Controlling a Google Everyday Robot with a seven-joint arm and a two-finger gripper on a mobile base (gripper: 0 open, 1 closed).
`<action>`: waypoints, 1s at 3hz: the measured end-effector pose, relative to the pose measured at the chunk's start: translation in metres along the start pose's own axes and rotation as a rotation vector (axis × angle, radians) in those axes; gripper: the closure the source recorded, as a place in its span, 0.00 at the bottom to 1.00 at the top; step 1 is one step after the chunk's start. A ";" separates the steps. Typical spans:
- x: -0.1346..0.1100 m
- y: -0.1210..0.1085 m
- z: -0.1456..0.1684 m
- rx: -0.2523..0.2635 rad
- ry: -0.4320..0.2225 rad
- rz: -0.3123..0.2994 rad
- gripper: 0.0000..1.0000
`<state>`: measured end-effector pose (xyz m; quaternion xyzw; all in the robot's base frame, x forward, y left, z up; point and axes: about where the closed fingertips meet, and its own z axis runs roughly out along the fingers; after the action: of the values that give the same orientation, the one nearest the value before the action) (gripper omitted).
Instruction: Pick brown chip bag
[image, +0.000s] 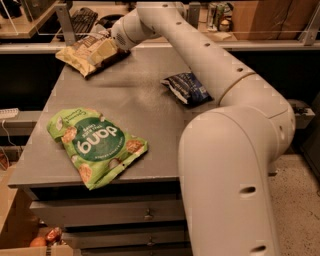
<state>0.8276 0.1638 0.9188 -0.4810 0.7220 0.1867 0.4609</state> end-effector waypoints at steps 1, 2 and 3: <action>0.000 -0.006 0.037 0.025 0.029 0.034 0.00; 0.022 -0.019 0.067 0.070 0.083 0.094 0.02; 0.032 -0.021 0.084 0.086 0.103 0.117 0.25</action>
Offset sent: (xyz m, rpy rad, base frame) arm 0.0691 0.0242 -0.0642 -0.0492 0.0988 -0.1930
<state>0.8825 0.1971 0.8528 -0.4266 0.7790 0.1573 0.4317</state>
